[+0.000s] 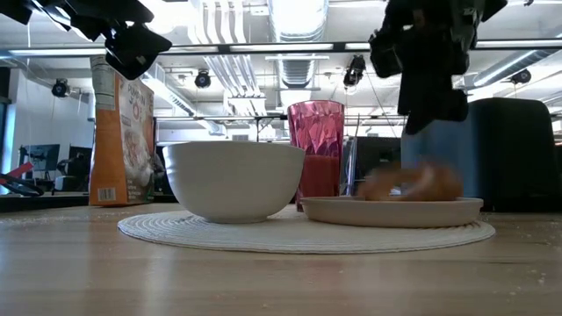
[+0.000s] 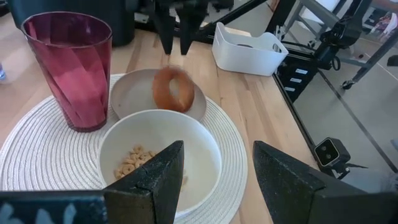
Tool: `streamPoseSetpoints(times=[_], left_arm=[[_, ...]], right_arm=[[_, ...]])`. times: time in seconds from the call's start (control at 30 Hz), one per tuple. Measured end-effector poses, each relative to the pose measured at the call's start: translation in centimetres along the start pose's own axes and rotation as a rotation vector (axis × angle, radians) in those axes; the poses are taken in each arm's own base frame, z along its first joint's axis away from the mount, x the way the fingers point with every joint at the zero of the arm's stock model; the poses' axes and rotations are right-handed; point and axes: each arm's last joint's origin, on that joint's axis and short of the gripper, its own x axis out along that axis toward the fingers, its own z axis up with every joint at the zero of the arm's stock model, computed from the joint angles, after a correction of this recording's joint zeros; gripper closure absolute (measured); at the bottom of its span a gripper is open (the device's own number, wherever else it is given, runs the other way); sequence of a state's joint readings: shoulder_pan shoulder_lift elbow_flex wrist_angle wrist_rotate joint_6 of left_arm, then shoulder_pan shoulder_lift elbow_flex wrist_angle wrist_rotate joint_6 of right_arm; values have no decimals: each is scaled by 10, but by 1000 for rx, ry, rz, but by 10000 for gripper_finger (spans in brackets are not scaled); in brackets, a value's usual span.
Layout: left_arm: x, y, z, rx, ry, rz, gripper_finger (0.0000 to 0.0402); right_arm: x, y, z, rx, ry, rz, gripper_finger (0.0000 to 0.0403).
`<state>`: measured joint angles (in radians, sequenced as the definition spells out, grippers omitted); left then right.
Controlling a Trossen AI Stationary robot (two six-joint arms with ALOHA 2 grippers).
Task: Arrange a breakfast setting
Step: Put the toasted bagel on the gray plate, then put the apple on the white placemat to the top left of the red cup
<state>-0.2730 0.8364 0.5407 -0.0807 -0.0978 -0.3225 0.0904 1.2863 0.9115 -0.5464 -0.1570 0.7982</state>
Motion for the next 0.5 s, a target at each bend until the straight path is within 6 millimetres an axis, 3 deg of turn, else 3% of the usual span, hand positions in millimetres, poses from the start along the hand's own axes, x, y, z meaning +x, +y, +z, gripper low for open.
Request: streamPoseSetpoints(times=[0.27,0.5], left_arm=[[0,-1,1,-1,-10,-8,225],[-1,-1,2,5,-13,-21,225]], right_arm=[[-30,-1,0,40,-140,-11,256],[-34,0,-1,112,-153,9,251]])
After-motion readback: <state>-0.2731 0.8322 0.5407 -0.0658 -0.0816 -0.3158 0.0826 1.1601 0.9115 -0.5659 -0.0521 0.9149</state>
